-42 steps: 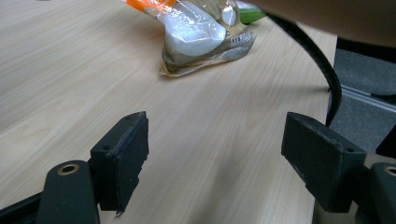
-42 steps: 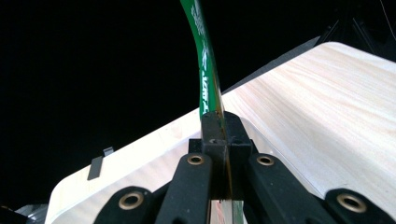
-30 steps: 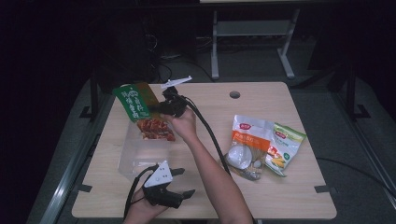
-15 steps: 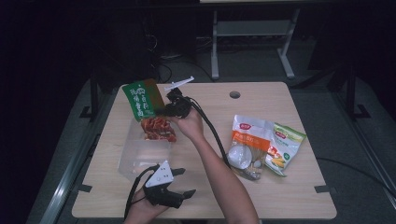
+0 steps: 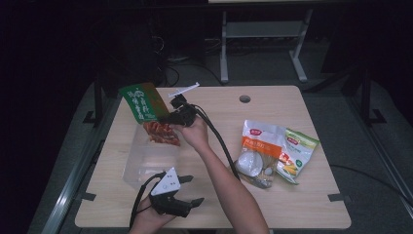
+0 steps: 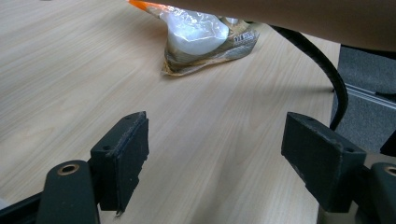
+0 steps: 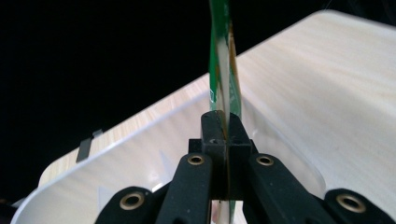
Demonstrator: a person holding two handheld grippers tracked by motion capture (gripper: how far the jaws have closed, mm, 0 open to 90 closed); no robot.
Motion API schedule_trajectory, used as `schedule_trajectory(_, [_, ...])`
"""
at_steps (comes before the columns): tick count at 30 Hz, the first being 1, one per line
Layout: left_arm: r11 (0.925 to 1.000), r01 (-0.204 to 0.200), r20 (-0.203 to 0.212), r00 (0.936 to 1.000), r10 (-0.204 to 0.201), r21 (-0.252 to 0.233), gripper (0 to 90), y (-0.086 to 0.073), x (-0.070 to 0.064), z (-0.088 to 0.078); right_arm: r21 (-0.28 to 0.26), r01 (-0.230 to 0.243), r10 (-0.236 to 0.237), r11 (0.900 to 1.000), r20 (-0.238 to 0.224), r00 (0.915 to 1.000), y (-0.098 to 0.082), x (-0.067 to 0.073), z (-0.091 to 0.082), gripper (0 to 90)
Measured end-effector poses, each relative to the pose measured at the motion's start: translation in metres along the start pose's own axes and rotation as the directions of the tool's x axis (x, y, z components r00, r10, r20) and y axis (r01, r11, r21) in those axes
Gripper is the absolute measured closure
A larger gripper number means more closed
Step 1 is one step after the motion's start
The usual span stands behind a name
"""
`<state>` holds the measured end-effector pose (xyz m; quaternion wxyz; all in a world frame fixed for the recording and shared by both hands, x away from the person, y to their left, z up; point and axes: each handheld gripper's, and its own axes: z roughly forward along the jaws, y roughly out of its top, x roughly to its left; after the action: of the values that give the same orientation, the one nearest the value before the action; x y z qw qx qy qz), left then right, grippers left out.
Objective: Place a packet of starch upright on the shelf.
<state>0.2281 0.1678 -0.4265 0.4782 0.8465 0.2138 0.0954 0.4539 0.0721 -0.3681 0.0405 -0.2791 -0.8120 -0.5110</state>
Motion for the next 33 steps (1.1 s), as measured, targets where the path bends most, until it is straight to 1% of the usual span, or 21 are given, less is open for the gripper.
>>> schedule_trajectory(2, [1.0000, -0.003, 0.001, 1.0000, 0.003, 0.002, 22.8, 0.000, 0.000, 0.000, -0.017, -0.015, 0.015, 1.000, -0.001, 0.9999, -0.001, 0.001, 0.001, 90.0])
schedule_trajectory(4, [1.0000, -0.006, 0.002, 1.0000, 0.006, 0.006, 22.8, 0.000, 0.000, 0.000, -0.022, -0.017, 0.018, 1.000, 0.004, 0.9998, -0.003, 0.001, 0.003, 90.0])
schedule_trajectory(5, [0.9999, -0.013, 0.002, 0.9999, 0.013, 0.006, 22.8, 0.000, 0.000, 0.000, -0.017, -0.007, 0.007, 1.000, 0.027, 0.9996, -0.009, -0.001, 0.007, 90.0])
schedule_trajectory(6, [0.9999, -0.013, 0.002, 0.9999, 0.013, 0.006, 22.8, 0.000, 0.000, 0.000, -0.017, -0.007, 0.007, 1.000, 0.027, 0.9996, -0.009, -0.001, 0.007, 90.0])
schedule_trajectory(7, [0.9999, -0.011, 0.005, 0.9999, 0.011, 0.012, 22.8, 0.000, -0.001, 0.000, -0.010, 0.002, -0.002, 1.000, 0.061, 0.9981, -0.016, -0.002, 0.011, 90.0])
schedule_trajectory(8, [0.9999, -0.008, 0.006, 1.0000, 0.008, 0.012, 22.8, 0.000, -0.001, 0.001, -0.020, 0.002, -0.001, 1.000, 0.066, 0.9978, -0.019, -0.004, 0.011, 90.0])
schedule_trajectory(9, [0.9999, -0.008, 0.007, 0.9999, 0.008, 0.012, 22.8, 0.000, -0.001, 0.001, -0.036, -0.015, 0.017, 0.999, 0.062, 0.9980, -0.022, -0.007, 0.010, 90.0])
schedule_trajectory(10, [0.9999, -0.009, 0.007, 0.9999, 0.009, 0.014, 22.9, 0.000, -0.001, 0.001, -0.042, -0.014, 0.017, 0.999, 0.072, 0.9973, -0.025, -0.010, 0.010, 90.0])
schedule_trajectory(11, [0.9999, -0.009, 0.007, 0.9999, 0.009, 0.014, 22.8, 0.000, -0.001, 0.001, -0.040, 0.000, 0.004, 0.999, 0.080, 0.9968, -0.028, -0.011, 0.010, 89.9])
schedule_trajectory(14, [0.9999, -0.007, 0.005, 1.0000, 0.007, 0.011, 22.9, 0.000, 0.000, 0.001, -0.037, 0.015, -0.012, 0.999, 0.078, 0.9969, -0.034, -0.013, 0.010, 89.7])
schedule_trajectory(17, [0.9999, -0.007, 0.003, 1.0000, 0.007, 0.016, 22.9, 0.000, 0.000, 0.001, -0.027, 0.024, -0.022, 0.999, 0.075, 0.9969, -0.034, -0.013, 0.009, 88.7])
schedule_trajectory(18, [0.9999, -0.006, 0.002, 1.0000, 0.005, 0.013, 22.8, 0.000, 0.000, 0.001, -0.020, 0.029, -0.027, 0.999, 0.078, 0.9966, -0.034, -0.013, 0.009, 87.2])
schedule_trajectory(19, [0.9999, -0.004, 0.002, 1.0000, 0.004, 0.012, 22.9, 0.000, 0.000, 0.001, -0.022, 0.029, -0.027, 0.999, 0.083, 0.9962, -0.034, -0.013, 0.008, 82.0])
schedule_trajectory(20, [0.9999, -0.005, 0.002, 1.0000, 0.005, 0.012, 22.9, 0.000, 0.000, 0.001, -0.031, 0.014, -0.012, 0.999, 0.074, 0.9972, -0.033, -0.015, 0.006, 77.8])
schedule_trajectory(21, [0.9999, -0.005, 0.002, 1.0000, 0.005, 0.012, 22.9, 0.000, 0.000, 0.001, -0.045, -0.001, 0.003, 0.999, 0.059, 0.9982, -0.033, -0.017, 0.003, 77.0])
schedule_trajectory(24, [0.9999, -0.009, 0.002, 1.0000, 0.009, 0.011, 22.8, 0.001, 0.000, 0.001, -0.057, 0.000, 0.003, 0.998, 0.066, 0.9978, -0.030, -0.017, -0.003, 78.3])
schedule_trajectory(25, [1.0000, -0.007, 0.002, 1.0000, 0.007, 0.007, 22.9, 0.000, -0.001, 0.002, -0.065, 0.006, -0.001, 0.998, 0.067, 0.9977, -0.028, -0.016, -0.008, 84.8])
schedule_trajectory(27, [0.9999, -0.007, 0.001, 1.0000, 0.007, 0.011, 22.9, 0.000, -0.001, 0.003, -0.045, 0.012, -0.009, 0.999, 0.074, 0.9972, -0.028, -0.015, -0.010, 88.9])
schedule_trajectory(29, [0.9999, -0.009, 0.002, 1.0000, 0.009, 0.015, 22.9, 0.001, -0.001, 0.003, -0.043, 0.014, -0.011, 0.999, 0.077, 0.9969, -0.030, -0.016, -0.010, 89.3])
schedule_trajectory(31, [0.9998, -0.011, 0.002, 0.9999, 0.011, 0.014, 22.9, 0.001, 0.000, 0.003, -0.044, -0.003, 0.006, 0.999, 0.077, 0.9970, -0.030, -0.017, -0.010, 89.2])
schedule_trajectory(33, [0.9999, -0.011, 0.000, 0.9999, 0.011, 0.012, 22.9, 0.000, 0.000, 0.003, -0.038, 0.007, -0.004, 0.999, 0.079, 0.9969, -0.030, -0.017, -0.010, 88.2])
